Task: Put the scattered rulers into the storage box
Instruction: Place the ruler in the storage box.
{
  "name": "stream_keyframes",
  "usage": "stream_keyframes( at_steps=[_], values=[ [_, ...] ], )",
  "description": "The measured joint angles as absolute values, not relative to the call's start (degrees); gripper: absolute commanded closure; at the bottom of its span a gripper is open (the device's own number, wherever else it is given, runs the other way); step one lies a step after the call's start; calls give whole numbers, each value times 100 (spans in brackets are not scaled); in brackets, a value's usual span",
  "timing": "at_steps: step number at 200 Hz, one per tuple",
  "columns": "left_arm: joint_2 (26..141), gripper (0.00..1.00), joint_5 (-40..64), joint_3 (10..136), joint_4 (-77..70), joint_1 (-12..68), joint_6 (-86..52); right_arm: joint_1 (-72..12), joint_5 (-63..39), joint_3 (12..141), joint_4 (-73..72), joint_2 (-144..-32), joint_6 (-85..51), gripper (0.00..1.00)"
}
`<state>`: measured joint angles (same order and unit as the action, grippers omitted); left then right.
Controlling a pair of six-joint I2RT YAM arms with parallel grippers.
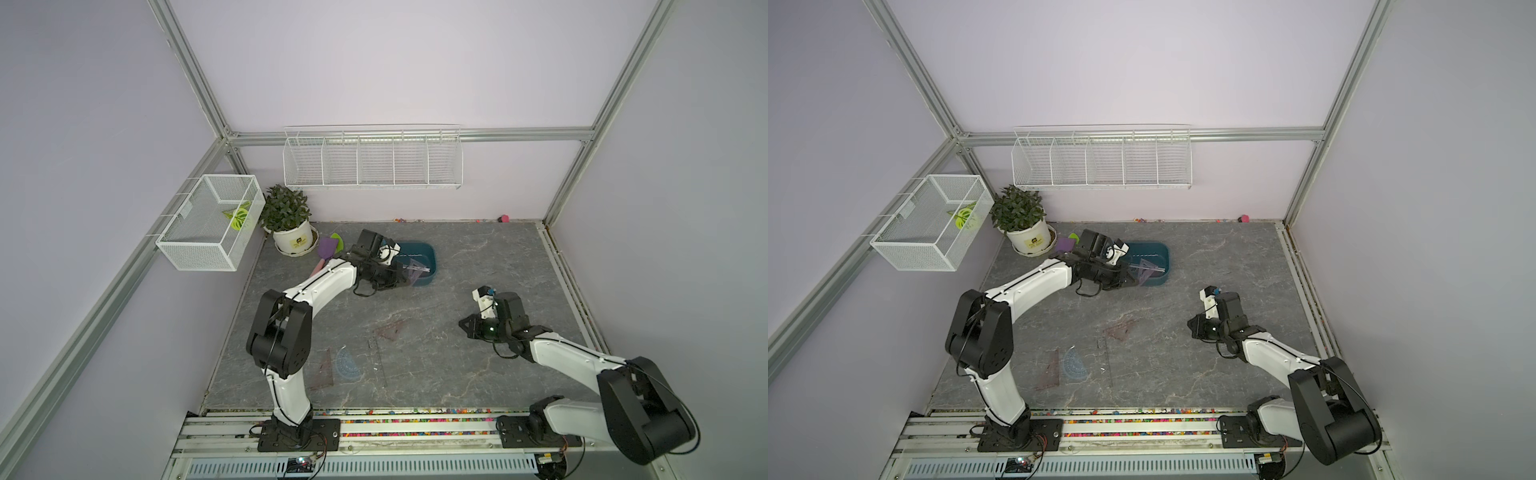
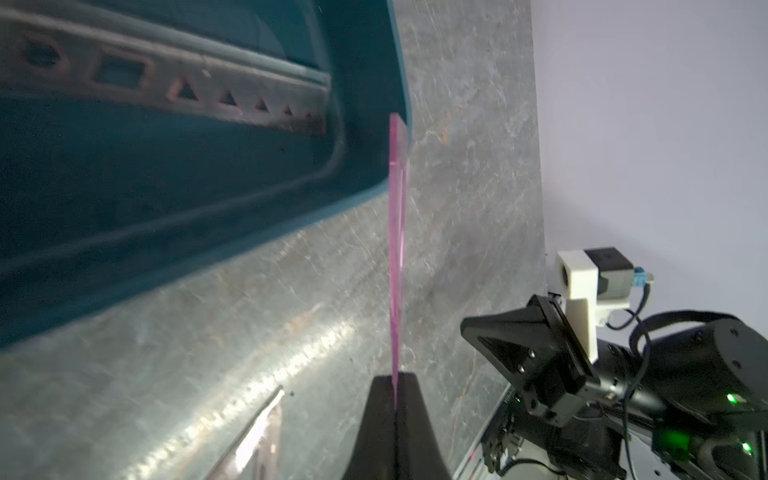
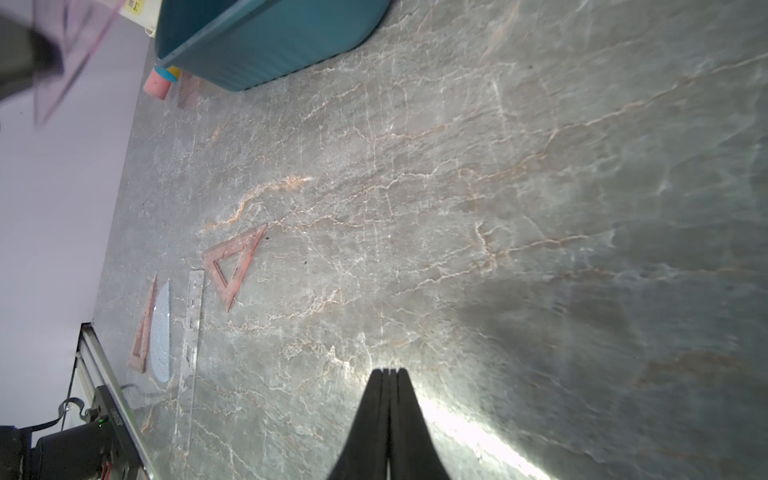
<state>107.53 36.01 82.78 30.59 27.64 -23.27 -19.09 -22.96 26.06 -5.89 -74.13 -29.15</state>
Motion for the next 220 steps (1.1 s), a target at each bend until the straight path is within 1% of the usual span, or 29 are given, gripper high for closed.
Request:
stream_keyframes(
  at_steps=[37, 93, 166, 193, 205, 220],
  values=[
    [11631, 100, 3664, 9380, 3898, 2482, -1638, -1907, -2539, 2569, -803, -7546, -3000, 92],
    [12501, 100, 4125, 10357, 4775, 2147, -906, -1909, -2834, 2427, -1094, -7553, -3142, 92],
    [13659, 100, 4187, 11887, 5618, 2062, -504, -1907, -3059, 2373, -1332, -7553, -3275, 92],
    [13841, 100, 4176, 12127, 5828, 2058, -458, -1907, -3094, 2370, -1363, -7553, -3282, 92],
    [13845, 90, 4143, 12134, 5889, 2058, -436, -1909, -3111, 2370, -1363, -7553, -3295, 91],
    [13845, 81, 4097, 12136, 5922, 2053, -399, -1907, -3124, 2370, -1367, -7555, -3304, 91]
  ],
)
